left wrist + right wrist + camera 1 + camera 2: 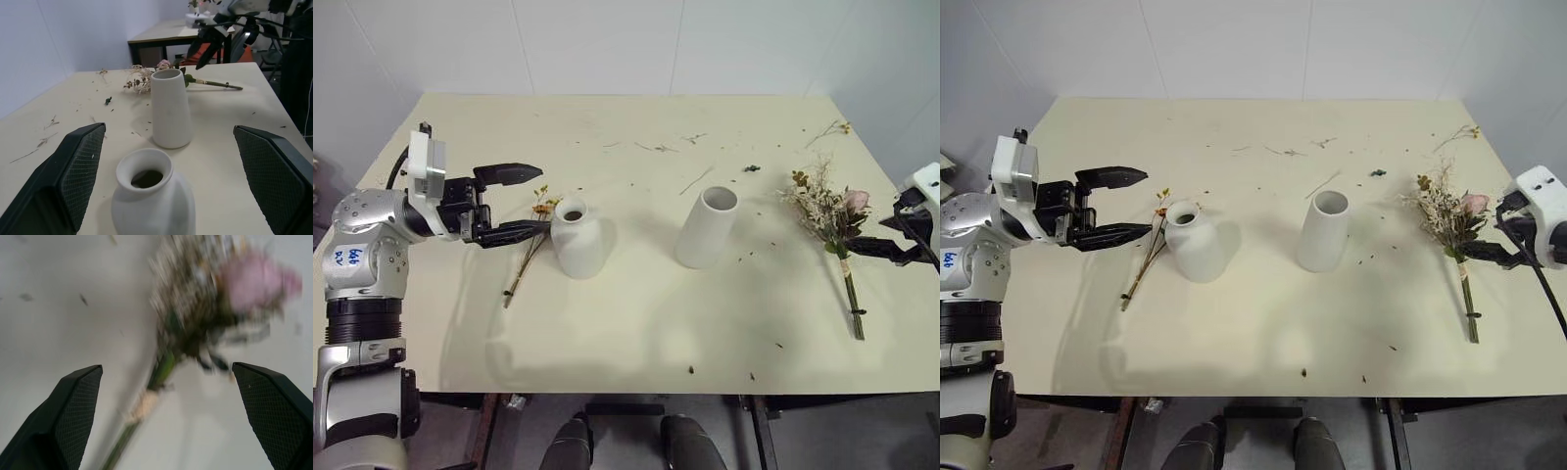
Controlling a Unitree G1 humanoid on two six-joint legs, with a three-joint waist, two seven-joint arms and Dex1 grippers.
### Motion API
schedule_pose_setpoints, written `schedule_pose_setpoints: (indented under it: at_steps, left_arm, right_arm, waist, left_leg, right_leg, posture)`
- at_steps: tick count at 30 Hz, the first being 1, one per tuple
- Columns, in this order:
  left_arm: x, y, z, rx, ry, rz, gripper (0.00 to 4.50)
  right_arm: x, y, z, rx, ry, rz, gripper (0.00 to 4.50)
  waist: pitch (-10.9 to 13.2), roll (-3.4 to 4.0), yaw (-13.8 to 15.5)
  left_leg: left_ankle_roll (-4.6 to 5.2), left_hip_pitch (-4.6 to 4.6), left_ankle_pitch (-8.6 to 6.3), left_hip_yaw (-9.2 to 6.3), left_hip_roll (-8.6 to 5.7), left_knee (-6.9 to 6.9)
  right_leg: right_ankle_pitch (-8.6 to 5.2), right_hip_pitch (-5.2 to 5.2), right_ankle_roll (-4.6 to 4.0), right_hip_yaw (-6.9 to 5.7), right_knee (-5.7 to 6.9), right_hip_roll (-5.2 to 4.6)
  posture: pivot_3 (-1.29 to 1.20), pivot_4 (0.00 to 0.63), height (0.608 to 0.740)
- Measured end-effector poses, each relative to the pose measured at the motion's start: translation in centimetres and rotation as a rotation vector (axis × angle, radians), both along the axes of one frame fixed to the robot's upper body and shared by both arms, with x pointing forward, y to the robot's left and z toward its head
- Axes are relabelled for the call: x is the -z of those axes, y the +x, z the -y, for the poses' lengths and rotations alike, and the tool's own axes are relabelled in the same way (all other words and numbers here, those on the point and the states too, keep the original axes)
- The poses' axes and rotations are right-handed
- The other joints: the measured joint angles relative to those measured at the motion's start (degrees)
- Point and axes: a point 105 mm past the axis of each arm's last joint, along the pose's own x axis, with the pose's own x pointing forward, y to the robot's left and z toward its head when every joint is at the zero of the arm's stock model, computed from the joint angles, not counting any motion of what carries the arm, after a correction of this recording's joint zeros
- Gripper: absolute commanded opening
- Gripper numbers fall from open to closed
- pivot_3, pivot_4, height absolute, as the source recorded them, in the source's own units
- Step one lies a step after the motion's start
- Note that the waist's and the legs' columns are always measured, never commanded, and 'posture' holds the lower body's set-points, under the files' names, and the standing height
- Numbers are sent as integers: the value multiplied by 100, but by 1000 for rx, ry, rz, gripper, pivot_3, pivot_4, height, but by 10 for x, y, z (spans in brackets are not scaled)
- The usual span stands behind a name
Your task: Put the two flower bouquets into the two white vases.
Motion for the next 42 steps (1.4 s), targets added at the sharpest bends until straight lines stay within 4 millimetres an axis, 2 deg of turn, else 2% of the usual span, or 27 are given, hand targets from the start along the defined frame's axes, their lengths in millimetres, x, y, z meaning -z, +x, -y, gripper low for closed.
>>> schedule_pose_setpoints:
  at_steps: [3, 8, 12, 14, 16, 26, 29, 34, 37, 39, 42]
  left_arm:
    - [0, -8, 6, 30, 11, -6, 4478]
    - [7, -16, 9, 25, 11, -38, 4478]
    - [6, -24, 12, 16, 7, -28, 4478]
    - [6, -27, 12, 9, 8, -32, 4500]
    - [5, -27, 11, 5, -2, -34, 4500]
    - [0, -29, 8, -10, 12, -23, 4500]
    - [-1, -28, 9, -7, 10, -18, 4500]
    - [-10, -25, 11, -2, 3, 17, 4500]
    - [-10, -20, 12, 1, -22, 9, 4500]
    - [-8, -18, 16, 12, -25, -1, 4500]
    - [-8, -13, 17, 12, -31, -6, 4500]
  right_arm:
    - [18, -4, -3, -14, 6, -129, 4500]
    - [22, 4, 3, 50, 8, -179, 4500]
    - [41, 5, 5, 56, -4, -260, 4500]
    - [50, 5, 6, 60, 2, -292, 4085]
    - [51, 7, 7, 64, -4, -293, 3543]
    - [49, 13, 7, 79, 32, -270, 128]
    - [32, 28, 2, 79, 91, -128, 6]
    - [-37, 55, -11, 41, 200, 257, 6]
    - [-84, 63, -44, -124, 274, 565, 6]
    - [-115, 58, -82, -250, 431, 765, 6]
    - [-138, 40, -121, -389, 568, 887, 6]
  waist:
    - [0, 0, -8]
    - [1, 1, -61]
    - [0, 1, -73]
    - [1, 2, -73]
    - [1, 1, -74]
    - [1, 2, -90]
    - [1, 3, -98]
    - [1, 3, -86]
    - [1, 3, -97]
    - [1, 3, -107]
    - [1, 3, -75]
  left_leg:
    - [-2, -4, -5, 9, 0, 2]
    - [-4, -8, -7, 14, 2, 5]
    - [-4, -8, -7, 14, 1, 4]
    - [-4, -8, -7, 15, 0, 5]
    - [-5, -8, -7, 15, 1, 8]
    - [-6, -6, -6, 15, 1, 11]
    - [-6, -6, -6, 17, 1, 11]
    - [-8, -7, -7, 17, 2, 6]
    - [-12, -7, -8, 18, 10, 9]
    - [-20, -8, -6, 17, 20, 9]
    - [-20, -28, -5, 14, 22, 17]
  right_leg:
    - [-2, -6, 5, 7, -1, -1]
    - [-4, -12, 6, 11, 1, 0]
    - [-4, -12, 7, 11, 1, 0]
    - [-4, -12, 7, 12, 2, 0]
    - [-3, -12, 6, 12, 4, 0]
    - [-3, -11, 6, 13, 10, 2]
    - [-3, -13, 6, 15, 12, 2]
    - [-3, -12, 7, 14, 7, 3]
    - [-3, -12, 7, 14, 8, 10]
    - [-3, -15, 7, 14, 15, 19]
    - [-5, -42, 4, 14, 43, 21]
  posture:
    - [0, 150, 740]
    - [0, 150, 740]
    - [0, 150, 740]
    - [0, 150, 740]
    - [0, 150, 740]
    - [0, 150, 740]
    - [0, 150, 740]
    - [0, 150, 740]
    - [0, 150, 740]
    - [0, 150, 740]
    - [0, 150, 740]
